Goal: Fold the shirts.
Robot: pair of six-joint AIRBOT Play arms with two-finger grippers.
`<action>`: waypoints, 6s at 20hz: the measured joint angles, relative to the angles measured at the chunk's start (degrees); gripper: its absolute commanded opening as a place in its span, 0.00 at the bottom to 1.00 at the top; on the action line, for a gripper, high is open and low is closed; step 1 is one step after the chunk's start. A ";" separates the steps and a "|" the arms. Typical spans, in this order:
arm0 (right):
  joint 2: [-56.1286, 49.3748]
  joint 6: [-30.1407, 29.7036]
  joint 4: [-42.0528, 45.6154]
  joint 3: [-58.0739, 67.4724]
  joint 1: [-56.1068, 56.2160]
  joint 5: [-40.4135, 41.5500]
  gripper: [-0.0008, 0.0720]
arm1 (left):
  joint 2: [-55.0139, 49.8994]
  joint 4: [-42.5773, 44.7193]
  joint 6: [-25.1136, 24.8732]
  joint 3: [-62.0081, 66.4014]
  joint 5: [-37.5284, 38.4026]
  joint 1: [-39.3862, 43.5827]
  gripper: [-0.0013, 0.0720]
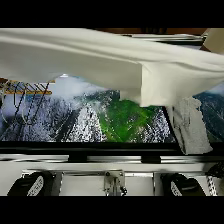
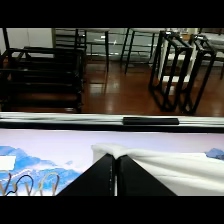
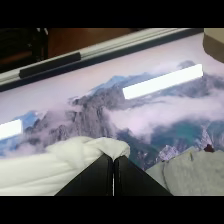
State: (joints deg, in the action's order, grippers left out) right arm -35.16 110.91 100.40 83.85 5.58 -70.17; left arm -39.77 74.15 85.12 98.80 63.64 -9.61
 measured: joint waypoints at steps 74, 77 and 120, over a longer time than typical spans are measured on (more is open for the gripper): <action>-60.96 -18.62 -34.10 -14.25 -9.16 10.82 0.09 | -27.12 -22.75 -12.66 -59.34 -0.44 -8.96 0.07; -59.82 -21.16 -35.19 -13.29 -8.90 10.45 0.09 | -26.32 -22.69 -14.05 -56.54 0.59 -9.09 0.06; -55.93 -25.64 -32.76 -4.87 -8.92 28.39 0.09 | -43.60 -24.85 -16.04 -31.54 -14.40 -6.56 0.07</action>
State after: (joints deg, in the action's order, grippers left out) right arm -91.09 85.27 67.64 78.98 -3.33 -41.78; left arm -83.37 49.30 69.08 67.26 49.23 -16.16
